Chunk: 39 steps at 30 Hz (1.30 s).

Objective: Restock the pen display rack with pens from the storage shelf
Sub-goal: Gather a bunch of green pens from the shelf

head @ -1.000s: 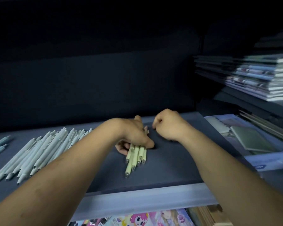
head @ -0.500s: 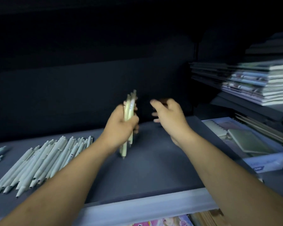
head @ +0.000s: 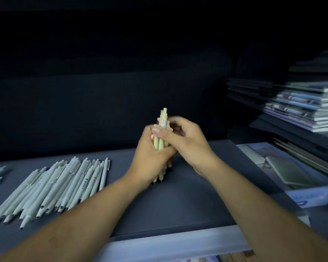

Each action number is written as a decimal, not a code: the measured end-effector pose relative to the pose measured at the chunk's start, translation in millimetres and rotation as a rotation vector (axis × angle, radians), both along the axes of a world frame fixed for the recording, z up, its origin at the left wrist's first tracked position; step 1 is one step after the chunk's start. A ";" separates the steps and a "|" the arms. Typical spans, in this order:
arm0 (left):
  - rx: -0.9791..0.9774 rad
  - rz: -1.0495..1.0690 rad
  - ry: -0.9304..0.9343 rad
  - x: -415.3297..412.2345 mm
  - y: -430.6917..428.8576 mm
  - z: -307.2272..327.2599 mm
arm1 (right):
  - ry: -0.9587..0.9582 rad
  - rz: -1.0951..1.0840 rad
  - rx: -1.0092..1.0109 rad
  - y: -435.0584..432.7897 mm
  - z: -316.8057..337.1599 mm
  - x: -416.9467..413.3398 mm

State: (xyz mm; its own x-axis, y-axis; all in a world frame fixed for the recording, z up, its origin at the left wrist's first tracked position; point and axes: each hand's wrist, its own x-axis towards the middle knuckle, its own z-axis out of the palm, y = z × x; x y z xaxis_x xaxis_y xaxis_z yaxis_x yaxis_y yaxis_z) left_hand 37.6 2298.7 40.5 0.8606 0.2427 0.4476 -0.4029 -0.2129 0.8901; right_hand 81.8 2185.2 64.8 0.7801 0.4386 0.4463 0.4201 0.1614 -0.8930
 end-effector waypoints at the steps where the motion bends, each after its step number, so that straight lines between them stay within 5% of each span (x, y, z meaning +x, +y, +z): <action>1: 0.033 -0.043 0.047 -0.7 0.3 -1.5 | -0.017 -0.017 -0.039 0.8 -0.5 -0.6; 7: 0.085 -0.259 0.317 -1.9 5.4 -7.5 | 0.026 -0.083 -0.052 -2.8 -2.4 3.5; 13: 0.076 -0.164 0.175 3.2 1.8 -15.3 | 0.045 -0.005 0.043 -1.4 -2.1 -2.3; 17: 0.135 -0.294 0.244 3.1 -5.3 -15.1 | 0.088 -0.069 0.186 -3.4 1.0 2.0; 23: 0.095 -0.204 0.225 5.4 -5.2 -16.1 | 0.014 -0.123 0.230 -8.4 5.8 1.4; 26: 0.074 -0.234 0.237 4.7 -3.8 -15.5 | -0.177 -0.257 0.122 -10.9 10.3 2.9; 35: 0.099 -0.329 0.248 -4.5 -7.2 -9.3 | -0.266 -0.265 -0.235 -31.8 19.4 -28.5; 39: 0.071 -0.337 0.213 -10.0 -14.5 -1.6 | -0.194 -0.396 -0.113 -51.8 21.1 -52.2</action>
State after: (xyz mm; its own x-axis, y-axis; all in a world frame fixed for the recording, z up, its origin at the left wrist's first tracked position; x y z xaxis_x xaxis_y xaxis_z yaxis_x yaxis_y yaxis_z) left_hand 27.6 2284.1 38.9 0.9621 -0.0940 0.2560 -0.2686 -0.1643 0.9491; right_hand 29.5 2133.4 85.9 0.8042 0.1777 0.5672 0.5912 -0.1396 -0.7944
